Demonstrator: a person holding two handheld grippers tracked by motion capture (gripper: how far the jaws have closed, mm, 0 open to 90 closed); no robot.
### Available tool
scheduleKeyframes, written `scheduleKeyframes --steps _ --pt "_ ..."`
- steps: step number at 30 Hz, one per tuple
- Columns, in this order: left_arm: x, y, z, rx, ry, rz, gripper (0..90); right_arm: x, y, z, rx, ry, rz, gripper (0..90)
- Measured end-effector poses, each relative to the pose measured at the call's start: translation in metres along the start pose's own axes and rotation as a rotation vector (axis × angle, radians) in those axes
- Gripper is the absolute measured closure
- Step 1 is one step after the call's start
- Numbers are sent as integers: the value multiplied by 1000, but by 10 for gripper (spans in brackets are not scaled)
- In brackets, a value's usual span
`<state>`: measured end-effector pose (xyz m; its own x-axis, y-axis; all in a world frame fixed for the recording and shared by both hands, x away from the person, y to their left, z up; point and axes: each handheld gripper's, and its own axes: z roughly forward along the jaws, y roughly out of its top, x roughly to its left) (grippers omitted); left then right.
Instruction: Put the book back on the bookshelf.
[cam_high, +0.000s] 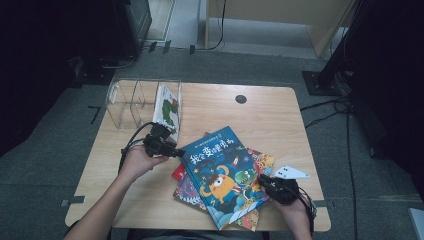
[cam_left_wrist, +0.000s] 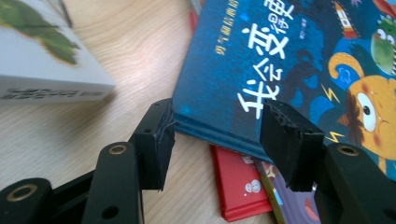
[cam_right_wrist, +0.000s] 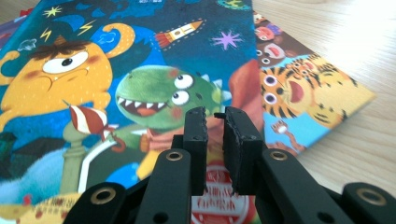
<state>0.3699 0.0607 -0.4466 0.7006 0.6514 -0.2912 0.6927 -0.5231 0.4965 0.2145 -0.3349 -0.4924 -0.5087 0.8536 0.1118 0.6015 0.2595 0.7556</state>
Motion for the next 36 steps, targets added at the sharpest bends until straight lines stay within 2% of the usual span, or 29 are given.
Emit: scheduleKeyframes --steps 7,9,17,25,27,33,36 --pt "3 -2 3 -31 -7 3 453 -3 -11 -13 2 -32 34 887" --pt "5 -4 4 -58 -37 -8 458 -2 -16 -18 -2 -42 44 899" --pt "5 -6 11 -47 1 36 454 -1 -26 -29 -2 -68 50 900" --pt "8 -7 18 -35 0 32 450 0 -33 -38 -3 -81 60 900" --pt "9 -7 18 -48 -8 23 452 -1 -35 -40 -5 -85 58 900" --pt "10 -6 22 -38 28 35 439 -2 -38 -44 -3 -77 81 900" --pt "12 -6 23 -39 9 26 443 -1 -38 -44 1 -69 76 900"
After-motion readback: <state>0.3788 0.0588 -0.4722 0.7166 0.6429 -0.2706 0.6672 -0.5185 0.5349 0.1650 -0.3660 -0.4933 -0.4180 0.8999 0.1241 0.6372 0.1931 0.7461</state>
